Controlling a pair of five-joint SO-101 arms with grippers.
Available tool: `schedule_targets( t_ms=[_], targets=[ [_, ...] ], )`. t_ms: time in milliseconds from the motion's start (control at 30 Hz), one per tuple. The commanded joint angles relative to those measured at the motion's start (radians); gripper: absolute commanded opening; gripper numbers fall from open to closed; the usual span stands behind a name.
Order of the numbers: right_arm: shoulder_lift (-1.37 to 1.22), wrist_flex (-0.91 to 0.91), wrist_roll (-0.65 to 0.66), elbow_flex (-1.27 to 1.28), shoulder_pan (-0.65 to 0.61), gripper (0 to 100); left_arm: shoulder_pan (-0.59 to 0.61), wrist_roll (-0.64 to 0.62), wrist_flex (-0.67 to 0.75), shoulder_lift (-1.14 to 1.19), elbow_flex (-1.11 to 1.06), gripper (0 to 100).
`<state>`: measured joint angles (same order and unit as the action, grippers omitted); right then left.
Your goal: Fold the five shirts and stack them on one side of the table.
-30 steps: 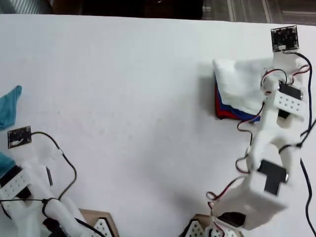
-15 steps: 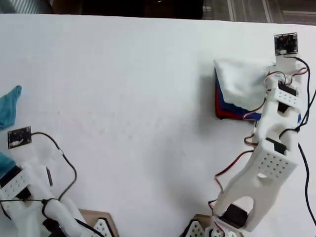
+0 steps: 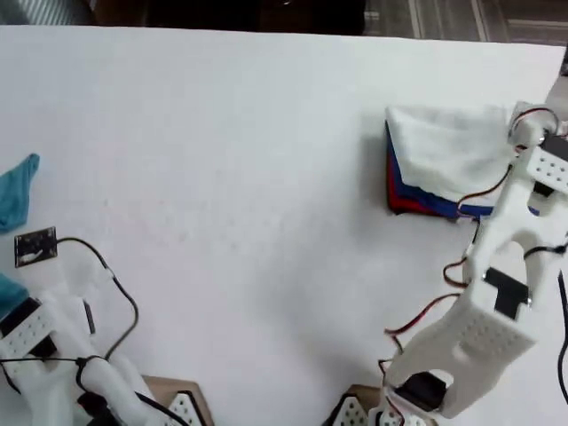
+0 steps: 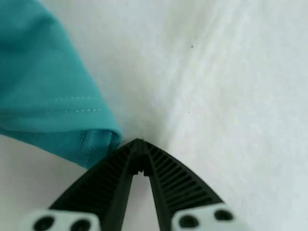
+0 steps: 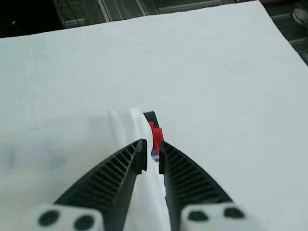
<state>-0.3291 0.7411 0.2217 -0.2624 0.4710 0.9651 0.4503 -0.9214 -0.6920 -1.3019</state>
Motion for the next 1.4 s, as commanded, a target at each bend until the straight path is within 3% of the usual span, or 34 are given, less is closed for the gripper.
schedule_targets(
  t_ms=[0, 233, 400, 600, 733, 900, 967, 1133, 1233, 1367],
  targets=[
    [0.151, 0.140, -0.009, -0.043, -0.013, 5.6, -0.012, -0.003, 0.009, -0.017, 0.002, 3],
    [0.328, 0.506, -0.009, -0.043, -0.077, 5.6, -0.012, -0.003, 0.009, -0.017, 0.002, 3],
    [0.418, 0.814, -0.008, -0.043, -0.194, 5.6, -0.011, -0.003, 0.009, -0.017, 0.004, 3],
    [0.473, 1.024, 0.015, -0.026, -0.344, 5.7, -0.011, -0.003, 0.008, -0.017, 0.030, 3],
    [0.521, 1.021, 0.092, 0.120, -0.403, 12.4, 0.055, 0.005, -0.035, -0.017, 0.122, 4],
    [0.599, 0.937, 0.195, 0.370, -0.443, 25.1, 0.166, 0.005, -0.218, -0.009, 0.335, 24],
    [0.659, 0.840, 0.218, 0.491, -0.421, 24.0, 0.195, 0.005, -0.261, -0.009, 0.407, 29],
    [0.892, 0.651, 0.261, 0.865, -0.423, 17.6, 0.273, 0.041, -0.267, -0.008, 0.512, 27],
    [1.066, 0.521, 0.265, 1.091, -0.435, 16.3, 0.319, 0.100, -0.209, -0.008, 0.538, 27],
    [1.253, 0.302, 0.267, 1.392, -0.438, 16.3, 0.427, 0.135, 0.035, -0.006, 0.535, 27]
  ],
)
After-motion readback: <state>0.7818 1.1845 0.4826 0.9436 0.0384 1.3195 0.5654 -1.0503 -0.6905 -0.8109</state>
